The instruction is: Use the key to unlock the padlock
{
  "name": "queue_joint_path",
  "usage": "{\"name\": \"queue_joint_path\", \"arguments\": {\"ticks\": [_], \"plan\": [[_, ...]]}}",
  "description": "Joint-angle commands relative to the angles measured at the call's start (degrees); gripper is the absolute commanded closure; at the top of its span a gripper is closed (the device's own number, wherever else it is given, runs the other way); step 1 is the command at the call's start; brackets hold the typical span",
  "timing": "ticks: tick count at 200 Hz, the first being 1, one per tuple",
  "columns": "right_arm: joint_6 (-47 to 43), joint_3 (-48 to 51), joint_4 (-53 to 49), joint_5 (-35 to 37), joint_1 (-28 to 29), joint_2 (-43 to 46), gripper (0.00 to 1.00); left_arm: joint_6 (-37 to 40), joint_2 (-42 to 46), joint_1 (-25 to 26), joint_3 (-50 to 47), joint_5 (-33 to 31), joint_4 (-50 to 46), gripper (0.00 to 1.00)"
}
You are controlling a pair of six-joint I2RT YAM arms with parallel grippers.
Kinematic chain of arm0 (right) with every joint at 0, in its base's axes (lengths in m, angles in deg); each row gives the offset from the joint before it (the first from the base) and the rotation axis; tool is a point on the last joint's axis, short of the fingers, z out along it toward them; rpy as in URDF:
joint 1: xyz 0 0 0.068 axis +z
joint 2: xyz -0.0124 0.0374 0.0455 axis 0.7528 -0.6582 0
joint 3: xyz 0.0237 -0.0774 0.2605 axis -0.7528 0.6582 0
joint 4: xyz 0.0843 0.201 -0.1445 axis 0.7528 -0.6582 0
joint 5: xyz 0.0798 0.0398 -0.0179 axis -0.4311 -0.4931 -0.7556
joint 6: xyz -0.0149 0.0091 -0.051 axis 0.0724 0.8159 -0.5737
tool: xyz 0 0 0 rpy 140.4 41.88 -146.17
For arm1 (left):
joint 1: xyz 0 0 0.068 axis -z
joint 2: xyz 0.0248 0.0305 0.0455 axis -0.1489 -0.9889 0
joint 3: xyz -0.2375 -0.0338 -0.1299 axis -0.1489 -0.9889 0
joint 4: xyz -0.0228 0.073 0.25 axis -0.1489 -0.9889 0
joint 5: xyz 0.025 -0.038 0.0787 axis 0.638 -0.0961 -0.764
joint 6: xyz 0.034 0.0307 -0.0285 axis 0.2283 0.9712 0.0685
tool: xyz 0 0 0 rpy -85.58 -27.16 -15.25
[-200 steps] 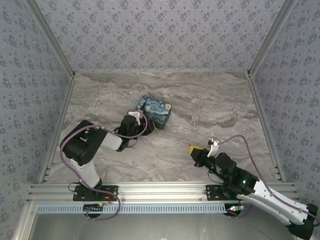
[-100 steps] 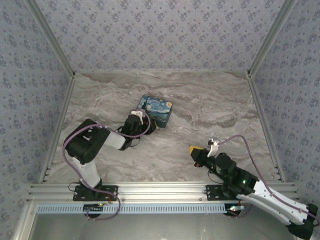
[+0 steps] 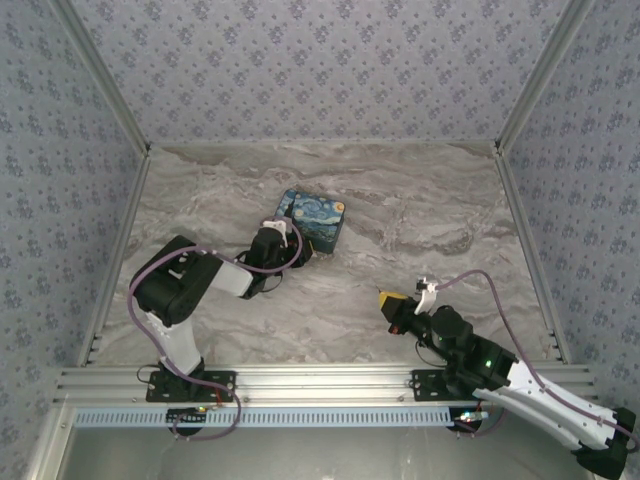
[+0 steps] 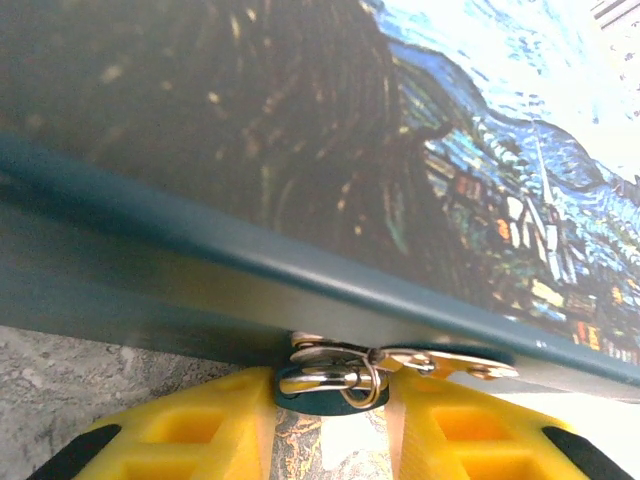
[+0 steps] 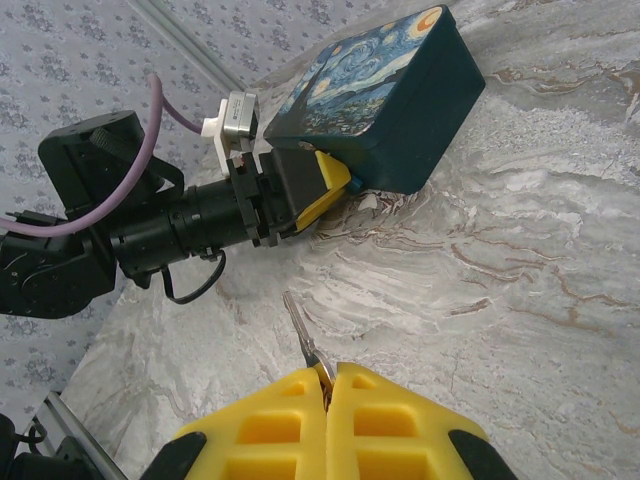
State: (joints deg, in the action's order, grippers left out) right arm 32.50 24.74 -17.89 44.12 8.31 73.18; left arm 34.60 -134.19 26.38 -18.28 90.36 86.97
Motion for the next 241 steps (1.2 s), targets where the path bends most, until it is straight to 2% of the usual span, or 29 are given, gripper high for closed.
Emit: {"name": "queue_joint_path", "arguments": {"ticks": [1, 41, 108, 140, 180, 241], "plan": [[0.1, 0.7, 0.6, 1.3, 0.2, 0.4, 1.0, -2.0, 1.6, 1.3, 1.0, 3.3, -4.1, 0.68], [-0.8, 0.3, 3.2, 1.0, 0.0, -3.1, 1.0, -4.4, 5.0, 1.2, 1.4, 4.4, -6.5, 0.72], [-5.4, -1.1, 15.1, -1.9, -0.8, -16.6, 1.0, -9.4, 10.0, 1.2, -0.1, 5.4, -8.8, 0.79], [-12.6, -2.8, 21.2, -5.3, -1.2, -26.1, 1.0, -15.7, 13.7, 1.3, -1.3, 7.1, -9.9, 0.83], [-23.7, -2.6, 34.5, -6.8, -1.2, -38.5, 1.0, -21.1, 17.7, 1.4, -2.2, 9.3, -13.6, 0.82], [-32.7, -7.5, 50.3, -12.0, -1.1, -60.2, 1.0, -24.8, 21.6, 1.4, -4.3, 12.2, -15.9, 0.82]]}}
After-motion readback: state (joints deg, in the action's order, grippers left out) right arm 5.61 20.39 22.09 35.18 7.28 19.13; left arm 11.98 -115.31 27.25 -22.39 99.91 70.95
